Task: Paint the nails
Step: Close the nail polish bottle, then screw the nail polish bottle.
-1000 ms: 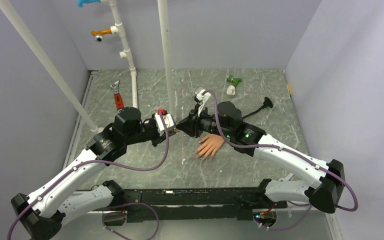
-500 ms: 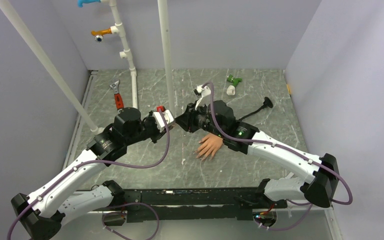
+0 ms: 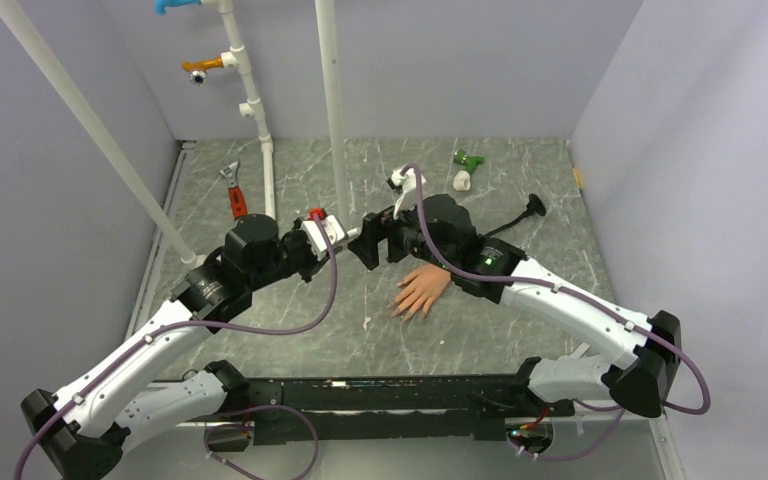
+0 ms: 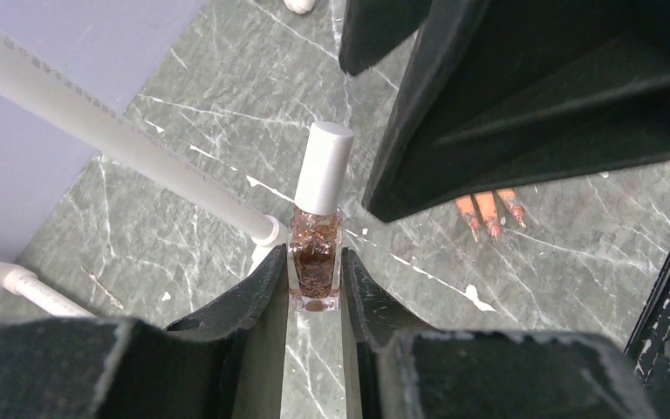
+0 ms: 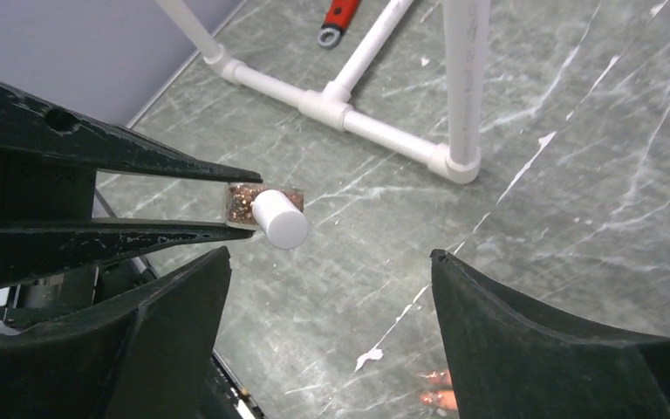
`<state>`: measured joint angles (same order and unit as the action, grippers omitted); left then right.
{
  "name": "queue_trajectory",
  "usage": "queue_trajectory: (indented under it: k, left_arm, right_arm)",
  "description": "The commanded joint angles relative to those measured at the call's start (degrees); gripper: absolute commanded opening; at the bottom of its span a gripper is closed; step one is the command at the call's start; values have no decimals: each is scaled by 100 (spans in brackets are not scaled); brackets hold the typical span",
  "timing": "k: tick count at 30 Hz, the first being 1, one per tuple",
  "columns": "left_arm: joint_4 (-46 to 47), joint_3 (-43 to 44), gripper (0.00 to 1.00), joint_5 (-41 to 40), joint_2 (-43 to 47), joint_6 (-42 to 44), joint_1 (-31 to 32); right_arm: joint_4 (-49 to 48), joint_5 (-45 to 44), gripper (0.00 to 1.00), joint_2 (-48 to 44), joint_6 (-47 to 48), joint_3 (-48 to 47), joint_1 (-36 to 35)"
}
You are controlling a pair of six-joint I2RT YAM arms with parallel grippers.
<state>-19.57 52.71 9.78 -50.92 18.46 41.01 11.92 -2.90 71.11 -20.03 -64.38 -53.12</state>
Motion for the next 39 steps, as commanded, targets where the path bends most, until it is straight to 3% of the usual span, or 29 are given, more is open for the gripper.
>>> queue_trajectory:
  k: [1,8,12,21,26,39]
  left_arm:
    - [301,115,0,-15,165,22,-10]
    - [289,109,0,605,227,-12,-13]
    - [294,112,0,1179,291,-53,-14]
    - [416,89,0,2014,424,-171,-57]
    - [405,98,0,2147,425,-171,-62]
    - [316,134,0,2248,442,-55,-67]
  right_arm:
    - [-68,210,88,-386,551,-296,159]
    - [-483,1323,88,-784,1361,73,243]
    - [-1051,1739,78,-1074,1410,483,265]
    - [-1791,2170,72,-1497,1588,958,285]
    - [-1474,2814,58,-1512,2131,857,296]
    - [-1231,3280,58,-1227,2685,707,372]
